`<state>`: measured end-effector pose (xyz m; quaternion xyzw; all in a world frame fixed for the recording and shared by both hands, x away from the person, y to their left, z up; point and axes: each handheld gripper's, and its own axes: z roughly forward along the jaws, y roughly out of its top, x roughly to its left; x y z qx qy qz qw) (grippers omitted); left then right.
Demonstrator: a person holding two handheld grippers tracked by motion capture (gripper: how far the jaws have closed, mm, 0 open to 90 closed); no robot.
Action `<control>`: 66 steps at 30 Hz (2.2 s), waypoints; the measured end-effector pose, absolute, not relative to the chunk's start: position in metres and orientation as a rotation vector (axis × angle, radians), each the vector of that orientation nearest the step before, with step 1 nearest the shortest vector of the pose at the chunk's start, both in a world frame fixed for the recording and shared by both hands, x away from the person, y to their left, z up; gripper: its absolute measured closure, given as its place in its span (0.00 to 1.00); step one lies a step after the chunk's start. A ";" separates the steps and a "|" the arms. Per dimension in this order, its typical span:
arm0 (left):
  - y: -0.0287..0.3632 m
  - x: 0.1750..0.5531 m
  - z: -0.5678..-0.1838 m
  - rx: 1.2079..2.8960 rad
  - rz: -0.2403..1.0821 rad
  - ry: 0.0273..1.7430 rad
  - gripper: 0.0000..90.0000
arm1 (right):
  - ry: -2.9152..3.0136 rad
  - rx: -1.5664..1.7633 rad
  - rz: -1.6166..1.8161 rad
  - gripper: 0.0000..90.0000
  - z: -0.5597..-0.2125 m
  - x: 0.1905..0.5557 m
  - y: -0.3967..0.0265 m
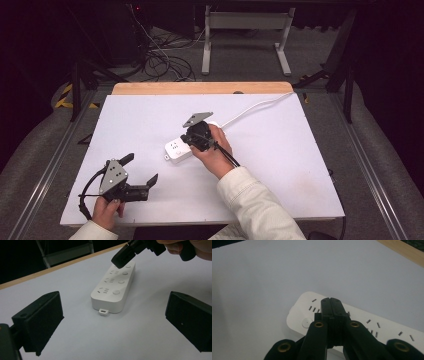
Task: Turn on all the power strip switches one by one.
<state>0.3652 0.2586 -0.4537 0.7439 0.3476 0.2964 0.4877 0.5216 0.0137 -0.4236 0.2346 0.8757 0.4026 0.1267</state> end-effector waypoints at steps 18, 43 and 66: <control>0.259 0.366 -0.454 1.814 0.723 0.844 0.02 | 2.581 0.625 1.233 1.00 -0.422 0.513 0.020; 0.259 0.366 -0.454 1.819 0.724 0.840 0.02 | 2.652 0.605 1.135 1.00 -0.456 0.516 0.035; 0.257 0.366 -0.454 1.824 0.722 0.844 0.02 | 2.634 0.616 1.099 1.00 -0.459 0.512 0.040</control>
